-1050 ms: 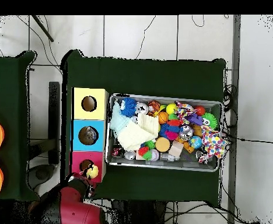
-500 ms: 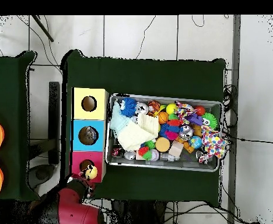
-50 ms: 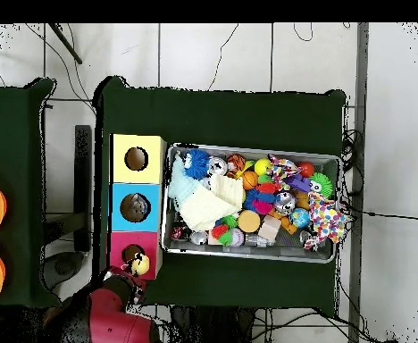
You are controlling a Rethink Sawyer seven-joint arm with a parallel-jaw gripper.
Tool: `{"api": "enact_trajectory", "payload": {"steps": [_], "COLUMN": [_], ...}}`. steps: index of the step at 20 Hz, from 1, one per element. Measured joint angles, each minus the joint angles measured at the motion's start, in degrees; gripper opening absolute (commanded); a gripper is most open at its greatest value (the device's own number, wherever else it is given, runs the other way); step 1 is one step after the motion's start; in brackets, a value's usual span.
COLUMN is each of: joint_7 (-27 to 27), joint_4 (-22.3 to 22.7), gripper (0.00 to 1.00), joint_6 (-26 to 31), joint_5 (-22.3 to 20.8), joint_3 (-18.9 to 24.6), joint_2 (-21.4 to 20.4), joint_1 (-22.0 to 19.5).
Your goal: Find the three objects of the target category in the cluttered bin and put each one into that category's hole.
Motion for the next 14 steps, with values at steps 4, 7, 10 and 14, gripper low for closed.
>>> {"api": "enact_trajectory", "payload": {"steps": [4, 7, 10, 14], "joint_7": [0.0, 0.0, 0.0, 0.0], "joint_4": [0.0, 0.0, 0.2, 0.2], "gripper": [0.0, 0.0, 0.0, 0.0], "joint_6": [-0.8, -1.5, -1.5, -1.6], "joint_5": [0.0, -0.1, -0.3, -0.3], "joint_3": [1.3, 2.0, 2.2, 2.2], "joint_2": [1.1, 1.4, 1.3, 1.3], "joint_1": [-2.3, -3.5, -3.6, -3.6]}}
